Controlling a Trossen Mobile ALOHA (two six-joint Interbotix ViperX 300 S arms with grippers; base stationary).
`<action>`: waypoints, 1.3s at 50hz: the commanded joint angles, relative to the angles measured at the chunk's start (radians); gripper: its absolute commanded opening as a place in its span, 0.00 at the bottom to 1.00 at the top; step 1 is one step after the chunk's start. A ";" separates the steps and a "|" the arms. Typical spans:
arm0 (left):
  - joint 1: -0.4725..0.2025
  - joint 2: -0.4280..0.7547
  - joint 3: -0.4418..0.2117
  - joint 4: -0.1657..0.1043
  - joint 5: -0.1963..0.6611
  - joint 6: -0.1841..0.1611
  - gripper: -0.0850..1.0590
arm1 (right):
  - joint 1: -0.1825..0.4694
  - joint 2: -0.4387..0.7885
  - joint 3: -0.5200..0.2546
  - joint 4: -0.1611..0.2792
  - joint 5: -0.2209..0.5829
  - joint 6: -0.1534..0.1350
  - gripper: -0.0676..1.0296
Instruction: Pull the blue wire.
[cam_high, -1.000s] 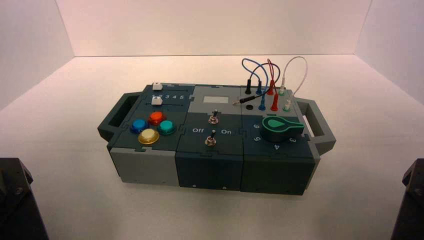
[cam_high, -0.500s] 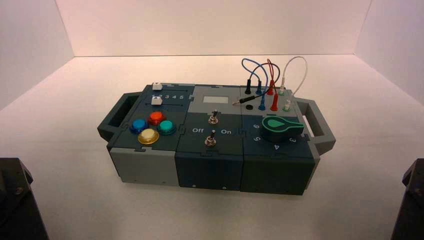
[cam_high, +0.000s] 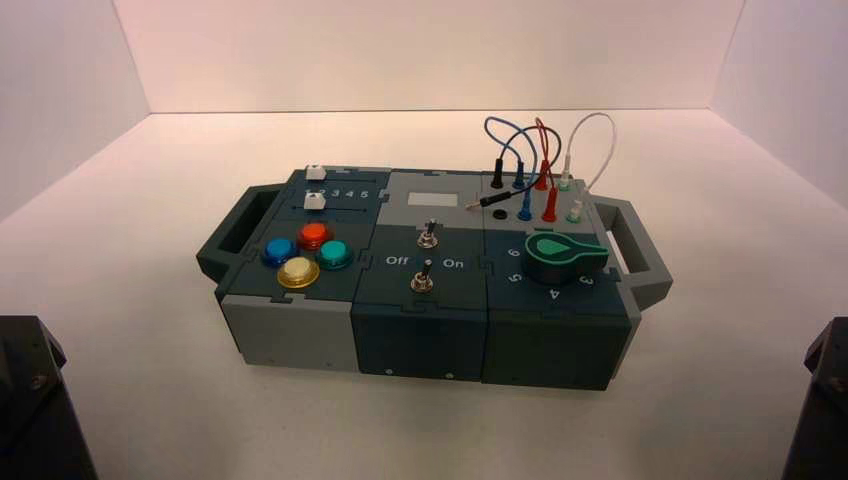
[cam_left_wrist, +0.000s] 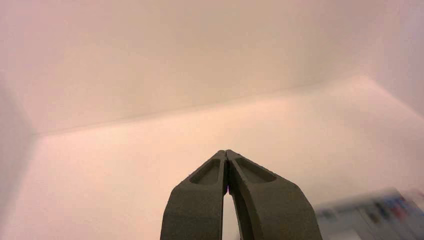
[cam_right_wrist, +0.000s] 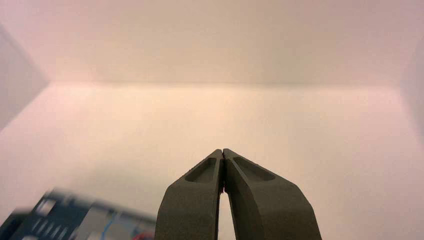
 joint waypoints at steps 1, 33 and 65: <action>-0.098 0.055 -0.071 -0.012 0.117 -0.006 0.05 | 0.063 0.012 -0.052 0.044 0.101 0.003 0.04; -0.299 0.129 -0.091 -0.037 0.314 -0.137 0.05 | 0.362 0.037 0.029 0.290 0.334 -0.002 0.21; -0.328 0.192 -0.100 -0.054 0.318 -0.137 0.05 | 0.508 0.299 -0.009 0.293 0.316 -0.017 0.37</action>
